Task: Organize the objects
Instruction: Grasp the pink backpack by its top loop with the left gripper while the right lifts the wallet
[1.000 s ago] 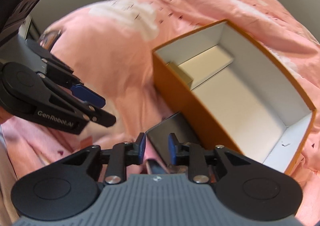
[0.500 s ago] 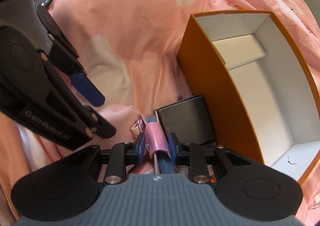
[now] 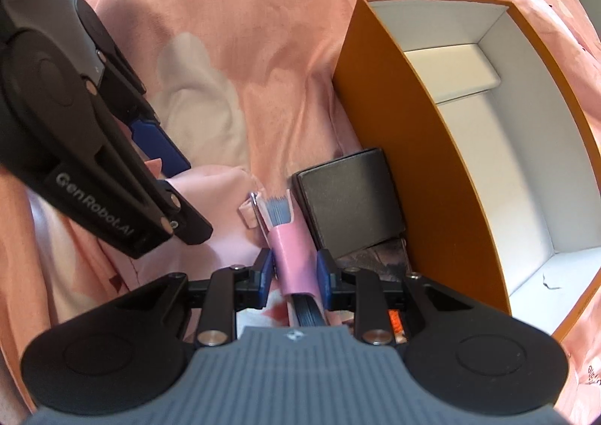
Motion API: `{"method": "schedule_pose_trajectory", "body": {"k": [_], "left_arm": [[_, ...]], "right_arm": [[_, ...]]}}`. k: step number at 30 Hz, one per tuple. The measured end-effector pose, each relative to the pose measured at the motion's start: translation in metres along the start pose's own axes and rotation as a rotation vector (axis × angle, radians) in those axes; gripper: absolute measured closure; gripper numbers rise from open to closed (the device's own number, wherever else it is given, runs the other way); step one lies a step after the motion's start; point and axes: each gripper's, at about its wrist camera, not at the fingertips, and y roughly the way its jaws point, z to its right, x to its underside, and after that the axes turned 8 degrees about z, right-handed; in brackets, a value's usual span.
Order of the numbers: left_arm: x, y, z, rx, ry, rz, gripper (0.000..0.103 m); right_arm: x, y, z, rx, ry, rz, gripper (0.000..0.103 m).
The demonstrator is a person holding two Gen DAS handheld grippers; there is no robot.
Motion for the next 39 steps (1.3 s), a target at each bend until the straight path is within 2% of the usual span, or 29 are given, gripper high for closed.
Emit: {"method": "schedule_pose_trajectory", "body": {"k": [4,9,14,17,23,27,30,32,35,39], "left_arm": [[0.002,-0.007,0.002,-0.004,0.0,0.05,0.06],[0.004,-0.022,0.012,-0.028,0.059,0.137,0.066],[0.002,-0.057,0.032,-0.17,0.212,0.301,0.067],[0.001,-0.072,0.042,-0.238,0.29,0.362,0.067],[-0.001,-0.058,0.055,-0.403,0.424,0.372,0.067],[-0.001,-0.041,0.052,-0.42,0.427,0.349,0.066],[-0.001,-0.046,0.05,-0.401,0.424,0.353,0.062],[-0.001,-0.051,0.051,-0.346,0.408,0.354,0.059],[-0.006,-0.054,0.05,-0.239,0.354,0.35,0.057],[-0.011,-0.053,0.045,-0.043,0.264,0.313,0.057]], "right_arm": [[0.005,-0.005,-0.002,0.019,0.014,0.025,0.078],[0.009,-0.018,0.001,0.037,0.064,0.079,0.079],[0.01,-0.04,0.005,0.05,0.13,0.165,0.081],[0.008,-0.049,0.008,0.057,0.189,0.229,0.081],[0.008,-0.049,0.018,0.044,0.383,0.35,0.081],[0.021,-0.038,0.024,0.046,0.534,0.385,0.081],[0.039,-0.029,0.03,0.043,0.658,0.391,0.082],[0.051,-0.026,0.033,0.024,0.734,0.41,0.081],[0.06,-0.026,0.037,0.021,0.803,0.442,0.081],[0.067,-0.028,0.038,0.032,0.848,0.462,0.081]]}}
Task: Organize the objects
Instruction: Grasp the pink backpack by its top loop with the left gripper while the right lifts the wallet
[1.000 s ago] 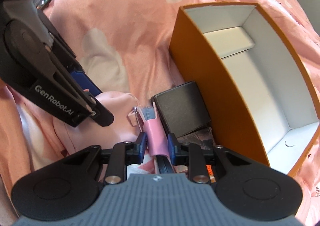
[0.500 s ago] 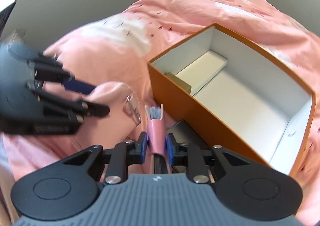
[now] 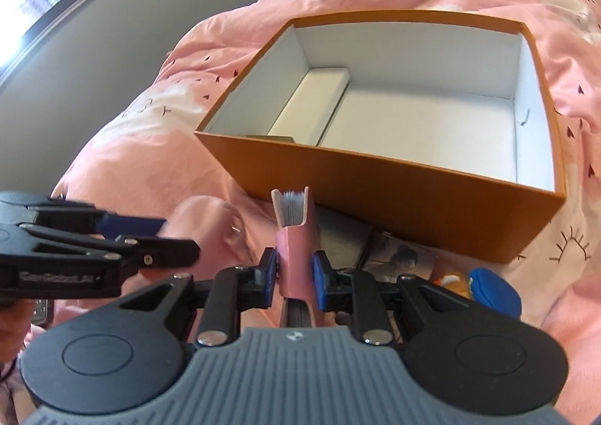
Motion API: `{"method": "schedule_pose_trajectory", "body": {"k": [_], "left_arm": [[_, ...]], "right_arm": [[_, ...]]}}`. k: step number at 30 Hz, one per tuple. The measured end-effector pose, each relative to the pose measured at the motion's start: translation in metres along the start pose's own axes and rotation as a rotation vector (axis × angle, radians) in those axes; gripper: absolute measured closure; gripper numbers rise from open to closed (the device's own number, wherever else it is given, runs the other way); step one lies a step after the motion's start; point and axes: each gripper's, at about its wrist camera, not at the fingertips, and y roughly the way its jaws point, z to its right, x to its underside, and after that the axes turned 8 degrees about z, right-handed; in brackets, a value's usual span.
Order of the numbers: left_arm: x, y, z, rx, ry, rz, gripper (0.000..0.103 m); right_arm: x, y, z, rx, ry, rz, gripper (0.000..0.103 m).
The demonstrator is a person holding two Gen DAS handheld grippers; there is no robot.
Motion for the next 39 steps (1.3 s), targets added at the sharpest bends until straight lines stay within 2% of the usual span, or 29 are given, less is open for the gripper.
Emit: {"method": "schedule_pose_trajectory", "body": {"k": [2,7,12,14,17,25,29,34,39], "left_arm": [[0.001,0.003,-0.003,0.045,-0.04,-0.018,0.057],[0.003,0.003,-0.011,0.028,-0.074,-0.009,0.055],[0.008,0.008,-0.037,0.034,-0.228,-0.022,0.053],[0.012,0.011,-0.047,-0.005,-0.277,-0.046,0.053],[0.016,0.02,-0.056,-0.04,-0.314,-0.094,0.054],[0.025,0.051,-0.059,-0.002,-0.376,-0.168,0.051],[0.029,0.059,-0.06,0.023,-0.408,-0.167,0.051],[0.029,0.051,-0.055,0.013,-0.372,-0.132,0.071],[0.025,0.035,-0.041,-0.023,-0.258,-0.065,0.079]], "right_arm": [[0.001,-0.002,0.003,0.008,0.012,0.006,0.081],[0.003,-0.008,0.011,0.045,0.036,0.025,0.082],[0.005,-0.011,0.022,0.061,0.066,0.028,0.082],[0.004,-0.01,0.023,0.079,0.057,0.028,0.082],[0.004,-0.009,0.025,0.089,0.053,0.026,0.082],[0.004,-0.001,0.027,0.1,0.045,0.007,0.079],[0.005,0.005,0.031,0.121,0.043,-0.018,0.077],[0.006,0.006,0.038,0.099,0.096,-0.017,0.08],[0.006,0.002,0.031,0.097,0.074,-0.006,0.08]]}}
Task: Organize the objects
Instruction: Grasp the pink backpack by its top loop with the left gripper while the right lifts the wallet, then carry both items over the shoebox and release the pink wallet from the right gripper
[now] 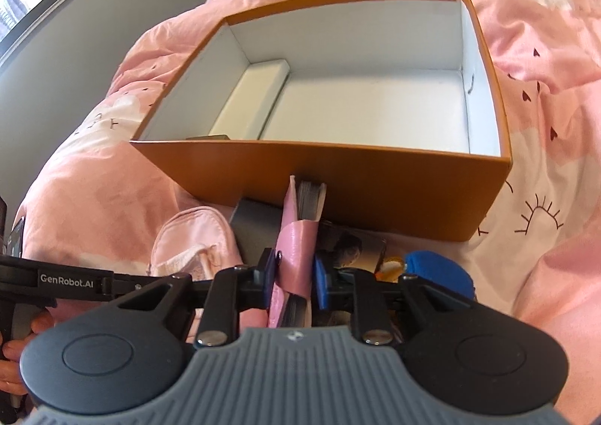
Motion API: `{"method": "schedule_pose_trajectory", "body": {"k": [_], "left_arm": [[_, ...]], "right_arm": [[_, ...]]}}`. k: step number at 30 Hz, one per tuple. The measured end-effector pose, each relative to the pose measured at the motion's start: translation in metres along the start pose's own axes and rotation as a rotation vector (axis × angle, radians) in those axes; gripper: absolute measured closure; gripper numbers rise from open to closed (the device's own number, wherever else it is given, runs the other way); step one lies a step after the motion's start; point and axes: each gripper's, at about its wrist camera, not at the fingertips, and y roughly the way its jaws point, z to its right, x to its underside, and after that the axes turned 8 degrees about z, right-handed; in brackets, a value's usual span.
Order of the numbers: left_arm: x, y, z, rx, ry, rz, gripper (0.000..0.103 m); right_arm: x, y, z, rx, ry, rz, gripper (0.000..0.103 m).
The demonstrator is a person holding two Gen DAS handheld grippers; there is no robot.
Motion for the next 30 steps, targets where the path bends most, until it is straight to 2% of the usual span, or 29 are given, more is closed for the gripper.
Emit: {"method": "schedule_pose_trajectory", "body": {"k": [6,13,20,25,30], "left_arm": [[0.001,-0.033,0.022,-0.016,0.168,0.11,0.082],[-0.012,-0.063,0.044,0.048,0.219,0.211,0.082],[-0.041,-0.081,0.065,0.108,0.257,0.321,0.082],[-0.068,-0.084,0.071,0.131,0.265,0.37,0.082],[-0.101,-0.069,0.062,0.101,0.254,0.368,0.082]], "right_arm": [[-0.001,-0.017,-0.011,0.002,-0.043,0.033,0.081],[-0.014,-0.06,-0.026,-0.03,-0.095,0.126,0.081],[-0.047,-0.096,-0.036,-0.042,-0.139,0.27,0.081],[-0.076,-0.096,-0.033,-0.043,-0.119,0.339,0.081],[-0.098,-0.07,-0.017,-0.038,-0.044,0.34,0.081]]}}
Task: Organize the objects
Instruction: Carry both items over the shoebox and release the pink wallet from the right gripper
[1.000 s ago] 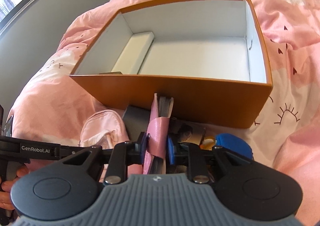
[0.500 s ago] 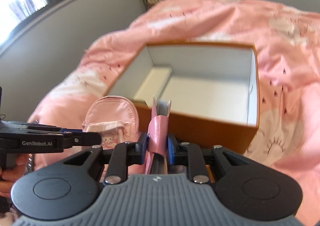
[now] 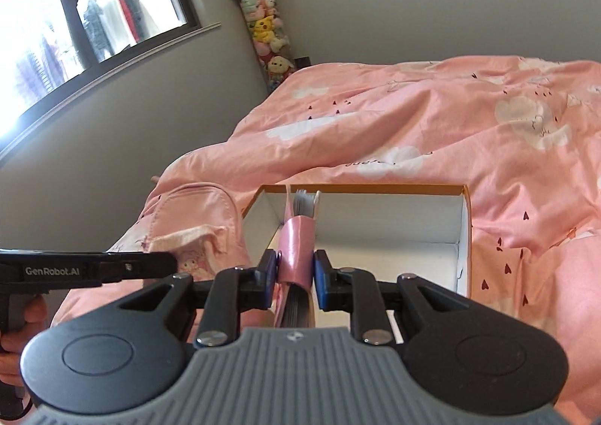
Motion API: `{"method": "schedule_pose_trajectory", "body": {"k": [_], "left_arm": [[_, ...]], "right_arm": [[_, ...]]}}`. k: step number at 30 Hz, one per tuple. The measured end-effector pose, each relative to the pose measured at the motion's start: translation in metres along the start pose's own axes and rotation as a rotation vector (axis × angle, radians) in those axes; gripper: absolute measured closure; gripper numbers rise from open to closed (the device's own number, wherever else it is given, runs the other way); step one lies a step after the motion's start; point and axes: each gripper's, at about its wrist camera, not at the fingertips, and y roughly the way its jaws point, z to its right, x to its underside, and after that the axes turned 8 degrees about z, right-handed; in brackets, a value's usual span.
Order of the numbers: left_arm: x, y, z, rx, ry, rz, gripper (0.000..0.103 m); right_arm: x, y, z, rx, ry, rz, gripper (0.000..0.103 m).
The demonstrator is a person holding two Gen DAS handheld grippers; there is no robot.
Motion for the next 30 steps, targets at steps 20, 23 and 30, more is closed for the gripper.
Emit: {"method": "schedule_pose_trajectory", "body": {"k": [20,23,30], "left_arm": [[-0.009,0.085,-0.044,-0.082,0.006,-0.133,0.082],[-0.009,0.091,-0.047,-0.073,-0.002,-0.143,0.082],[-0.007,0.101,-0.053,-0.048,-0.02,-0.167,0.082]], "right_arm": [[0.066,0.159,0.041,0.0,0.377,-0.315,0.081],[0.072,0.17,0.037,-0.009,0.409,-0.35,0.08],[0.074,0.183,0.028,0.036,0.329,-0.437,0.079]]}}
